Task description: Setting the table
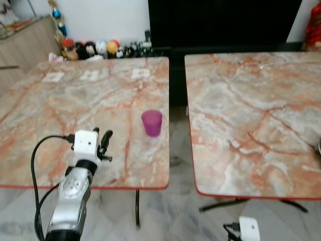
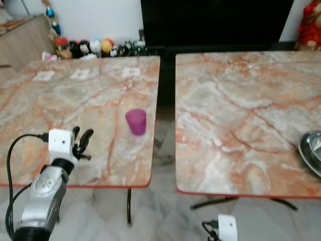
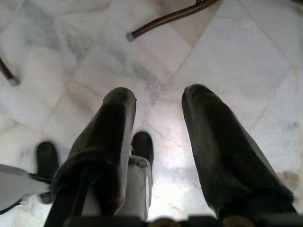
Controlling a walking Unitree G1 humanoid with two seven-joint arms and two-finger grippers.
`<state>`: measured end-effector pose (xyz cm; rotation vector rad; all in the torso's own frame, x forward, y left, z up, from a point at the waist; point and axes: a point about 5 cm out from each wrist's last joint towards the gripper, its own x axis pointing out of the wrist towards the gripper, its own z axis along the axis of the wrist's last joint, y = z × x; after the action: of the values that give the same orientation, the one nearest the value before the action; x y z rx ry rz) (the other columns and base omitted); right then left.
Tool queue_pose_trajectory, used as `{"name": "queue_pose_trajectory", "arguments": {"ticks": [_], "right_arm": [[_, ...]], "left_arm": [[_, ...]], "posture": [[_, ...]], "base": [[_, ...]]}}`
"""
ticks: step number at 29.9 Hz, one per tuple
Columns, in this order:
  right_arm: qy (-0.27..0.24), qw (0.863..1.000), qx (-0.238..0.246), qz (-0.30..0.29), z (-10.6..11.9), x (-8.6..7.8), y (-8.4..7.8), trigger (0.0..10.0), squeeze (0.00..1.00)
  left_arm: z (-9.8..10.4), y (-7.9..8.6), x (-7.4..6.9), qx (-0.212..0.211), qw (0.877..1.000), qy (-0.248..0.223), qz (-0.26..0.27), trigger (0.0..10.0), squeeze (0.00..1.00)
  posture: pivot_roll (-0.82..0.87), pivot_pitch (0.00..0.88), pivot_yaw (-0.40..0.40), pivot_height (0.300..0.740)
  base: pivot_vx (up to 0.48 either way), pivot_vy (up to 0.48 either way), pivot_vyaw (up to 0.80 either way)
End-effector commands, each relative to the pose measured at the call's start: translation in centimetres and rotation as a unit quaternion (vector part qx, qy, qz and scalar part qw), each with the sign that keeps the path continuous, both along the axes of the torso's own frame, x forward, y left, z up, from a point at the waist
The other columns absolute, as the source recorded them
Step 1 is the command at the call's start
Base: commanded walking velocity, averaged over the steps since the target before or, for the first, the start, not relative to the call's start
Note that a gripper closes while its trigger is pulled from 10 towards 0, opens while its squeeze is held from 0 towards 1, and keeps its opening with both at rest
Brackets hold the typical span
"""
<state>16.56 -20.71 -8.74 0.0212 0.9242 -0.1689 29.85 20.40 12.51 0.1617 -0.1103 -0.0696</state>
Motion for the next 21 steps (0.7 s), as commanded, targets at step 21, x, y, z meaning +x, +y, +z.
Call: {"name": "queue_pose_trajectory", "arguments": {"ticks": [21], "right_arm": [[0.006,1.000,0.008,0.009,-0.23,-0.11,0.96,10.0,0.00]], "left_arm": [[0.16,-0.43,0.09,0.002,1.000,0.002,-0.024,10.0,0.00]], "posture": [[0.02,0.000,0.062,0.740]], "base": [[0.000,0.028,-0.03]]}}
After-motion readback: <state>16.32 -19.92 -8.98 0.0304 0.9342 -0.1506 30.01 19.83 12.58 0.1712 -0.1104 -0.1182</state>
